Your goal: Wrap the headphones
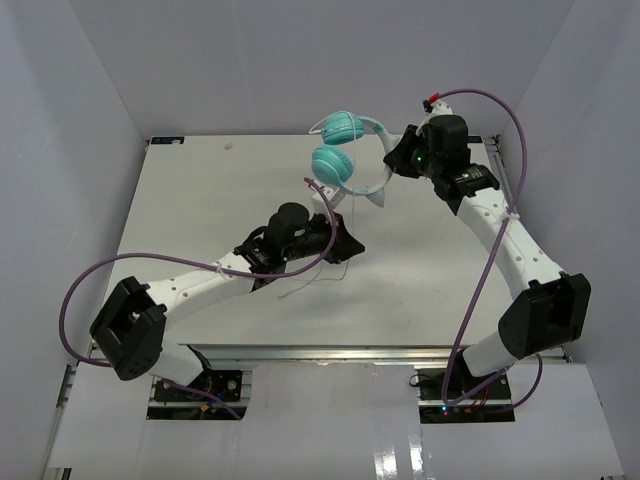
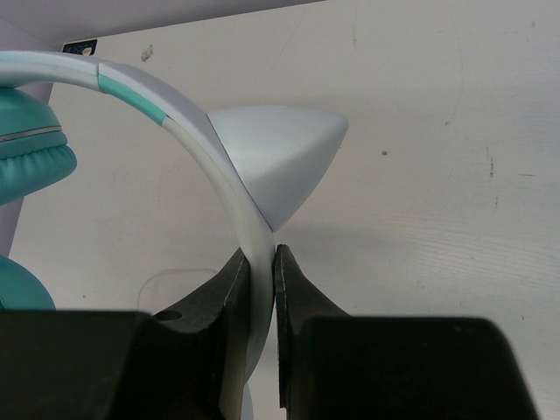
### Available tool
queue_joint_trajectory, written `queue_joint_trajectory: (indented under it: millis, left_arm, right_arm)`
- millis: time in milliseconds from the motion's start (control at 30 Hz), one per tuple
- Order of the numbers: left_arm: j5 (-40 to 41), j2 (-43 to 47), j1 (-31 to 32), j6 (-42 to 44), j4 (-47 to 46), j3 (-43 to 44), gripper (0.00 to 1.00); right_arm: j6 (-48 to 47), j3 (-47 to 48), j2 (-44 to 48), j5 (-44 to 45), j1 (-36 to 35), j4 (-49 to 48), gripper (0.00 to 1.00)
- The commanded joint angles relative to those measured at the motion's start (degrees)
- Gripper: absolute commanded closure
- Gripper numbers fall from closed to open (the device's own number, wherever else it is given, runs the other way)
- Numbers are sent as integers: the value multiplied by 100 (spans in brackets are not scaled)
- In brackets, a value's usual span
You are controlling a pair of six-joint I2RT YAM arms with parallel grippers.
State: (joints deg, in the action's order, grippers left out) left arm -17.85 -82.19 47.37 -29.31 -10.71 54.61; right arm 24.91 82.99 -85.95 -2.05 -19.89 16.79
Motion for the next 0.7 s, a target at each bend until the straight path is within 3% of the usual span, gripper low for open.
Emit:
queue_joint_trajectory:
  millis: [0, 667]
  left_arm:
    - [-76, 347, 42, 66, 60, -271, 99]
    - [-184, 177, 132, 189, -71, -531, 100]
  right_arm:
    - [256, 340, 268, -194, 117, -557, 92]
    - [559, 297, 263, -771, 381, -554, 92]
